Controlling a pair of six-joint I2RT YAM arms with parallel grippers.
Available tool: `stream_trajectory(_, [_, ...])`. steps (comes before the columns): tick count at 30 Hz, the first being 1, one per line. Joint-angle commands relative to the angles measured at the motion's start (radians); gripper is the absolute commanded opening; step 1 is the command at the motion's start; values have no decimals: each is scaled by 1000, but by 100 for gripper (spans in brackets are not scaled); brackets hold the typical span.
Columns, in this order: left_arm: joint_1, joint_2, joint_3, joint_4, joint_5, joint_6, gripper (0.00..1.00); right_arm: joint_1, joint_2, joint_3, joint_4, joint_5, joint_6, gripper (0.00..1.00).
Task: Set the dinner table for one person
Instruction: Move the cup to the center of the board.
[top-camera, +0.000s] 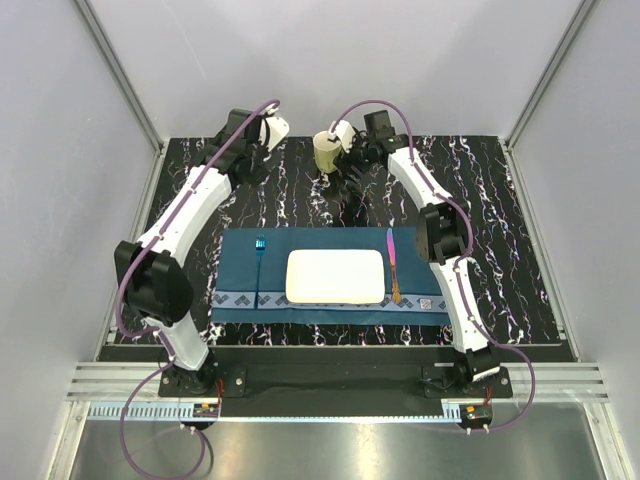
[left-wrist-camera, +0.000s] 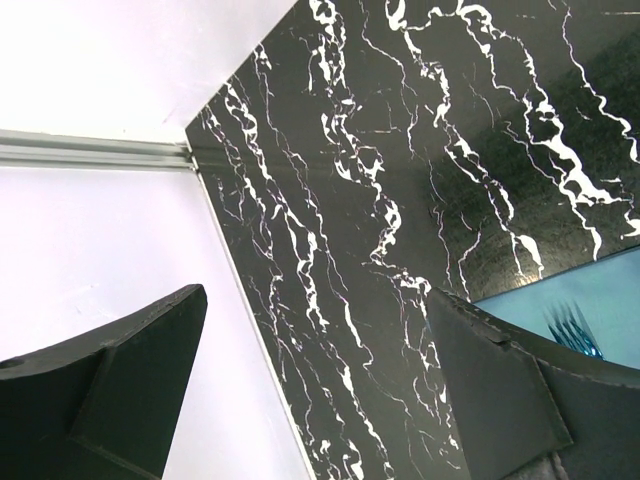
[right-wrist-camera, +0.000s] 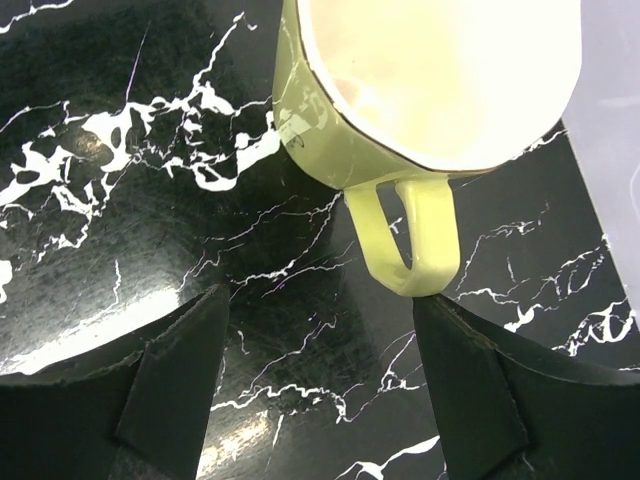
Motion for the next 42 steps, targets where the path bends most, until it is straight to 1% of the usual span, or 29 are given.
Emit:
stream_trajectory(1, [-5, 2, 52, 31, -28, 24, 99, 3, -46, 19, 79, -14, 23, 80])
stream_trajectory(6, [-8, 8, 53, 30, -33, 30, 99, 4, -48, 22, 91, -37, 34, 77])
stream_trajectory(13, [-16, 17, 81, 30, -40, 44, 99, 17, -61, -19, 93, -43, 38, 76])
stream_trajectory(15, [-16, 19, 88, 31, -42, 48, 99, 15, -68, -28, 93, -43, 34, 75])
stream_trajectory(17, [-16, 22, 92, 31, -42, 56, 99, 18, -74, -42, 93, -42, 35, 69])
stream_trajectory(20, [-16, 27, 98, 31, -40, 59, 99, 20, -92, -73, 93, -45, 41, 67])
stream_trajectory(25, [-16, 37, 113, 31, -36, 59, 99, 26, -140, -148, 93, -56, 46, 68])
stream_trajectory(31, [-16, 40, 121, 30, -31, 64, 99, 33, -152, -169, 97, -45, 60, 69])
stream_trajectory(37, [-18, 42, 125, 31, -30, 64, 99, 33, -146, -165, 152, 59, 77, 70])
stream_trajectory(42, [-18, 39, 119, 31, -33, 59, 99, 35, -170, -191, 157, 66, 69, 72])
